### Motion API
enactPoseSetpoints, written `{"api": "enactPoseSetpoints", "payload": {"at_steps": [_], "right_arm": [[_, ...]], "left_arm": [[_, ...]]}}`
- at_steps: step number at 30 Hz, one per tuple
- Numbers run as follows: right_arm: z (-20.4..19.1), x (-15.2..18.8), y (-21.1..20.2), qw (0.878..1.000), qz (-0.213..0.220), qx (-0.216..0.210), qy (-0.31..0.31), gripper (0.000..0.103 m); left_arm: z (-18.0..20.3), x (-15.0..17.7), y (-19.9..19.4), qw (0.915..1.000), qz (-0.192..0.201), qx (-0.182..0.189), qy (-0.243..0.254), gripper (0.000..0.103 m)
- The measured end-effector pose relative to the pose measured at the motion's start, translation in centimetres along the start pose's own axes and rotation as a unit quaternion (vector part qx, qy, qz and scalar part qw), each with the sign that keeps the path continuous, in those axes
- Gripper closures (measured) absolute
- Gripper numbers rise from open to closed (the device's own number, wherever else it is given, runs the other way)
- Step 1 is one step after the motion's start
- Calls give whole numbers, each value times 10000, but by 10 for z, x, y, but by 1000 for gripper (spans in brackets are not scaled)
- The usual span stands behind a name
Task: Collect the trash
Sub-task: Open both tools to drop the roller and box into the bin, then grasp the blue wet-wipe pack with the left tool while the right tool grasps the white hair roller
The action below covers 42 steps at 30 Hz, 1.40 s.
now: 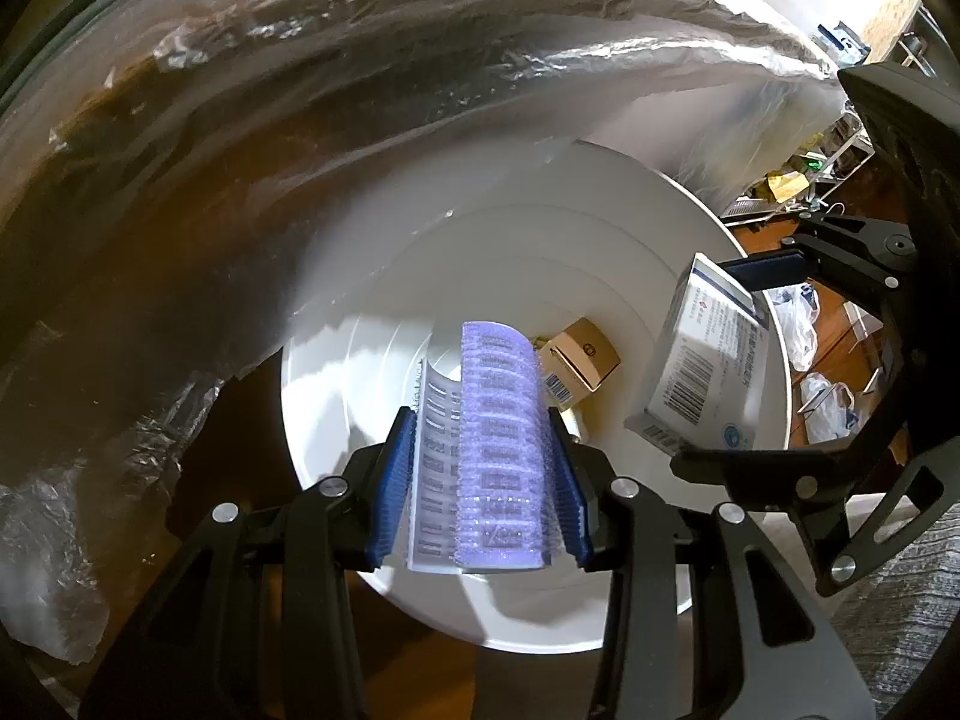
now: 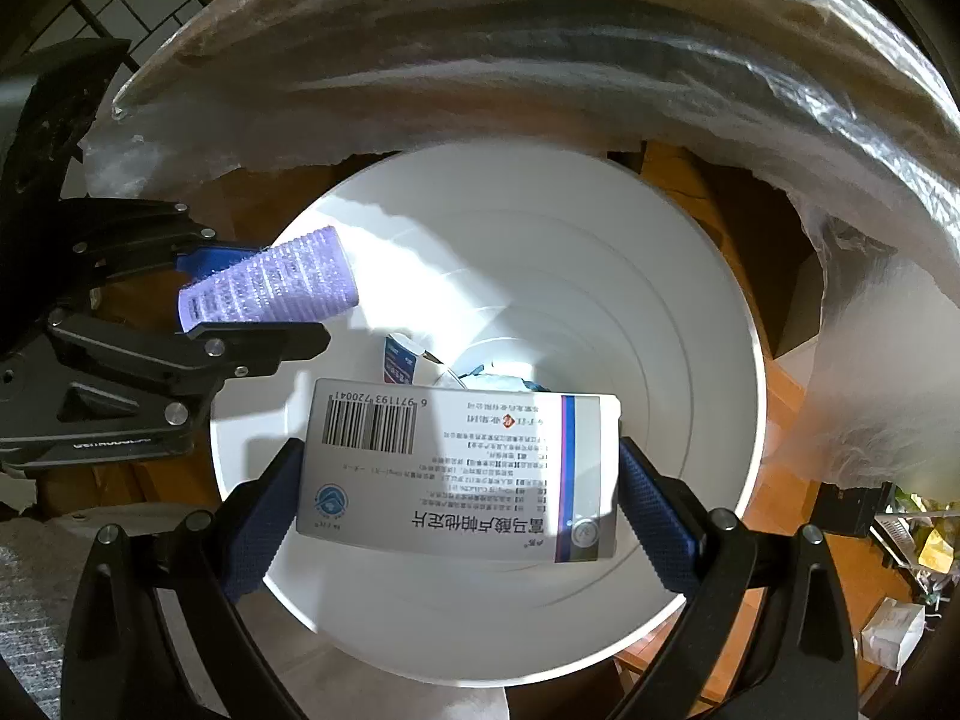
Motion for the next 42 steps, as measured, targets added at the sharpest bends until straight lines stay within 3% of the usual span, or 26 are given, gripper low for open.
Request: {"api": "enactPoseSetpoints", "payload": {"at_steps": [14,16,18,26,29,34,37,39,42], "right_arm": [[-1,2,12,9999,-121,-10,-14,7],[-1,4,13,9999,-145,-27,-42,6],[-2,5,15,9998,-184,28,-67,6],[0,8,8,9998,-185,62,-40,5],[1,7,-8,10000,-20,57,-24,5],[-3,-1,-52,9989,465,-28,-49,5],[-11,-17,-98,9933,1121,5,-275,5],[-13,-30,-120,9886,1470,76,-326,5],[-7,-60,-148,9803,1961,109,-229,5]], "left_arm": [[-1,0,2,10000,32,49,-71,59],[-3,0,1,9999,31,105,-118,56],[-4,0,-2,9998,64,116,-140,46],[-8,-2,-21,9995,236,61,-191,40],[-8,-4,-39,9989,406,103,-210,39],[-6,-10,-87,9958,910,107,4,28],[-5,-19,-133,9886,1473,119,272,17],[-12,-27,-156,9825,1817,-78,390,6],[-28,-47,-180,9715,2276,-480,455,2]]}}
Point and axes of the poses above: each gripper's, at about its wrist camera, not at the fingertips, and y roughly the way its jaws point, z to its right, x to its underside, the point moved 6 cm from there along y, roughly the way its jaws point, and after that the axes turned 3 degrees about -z, right-handed, at the moved point
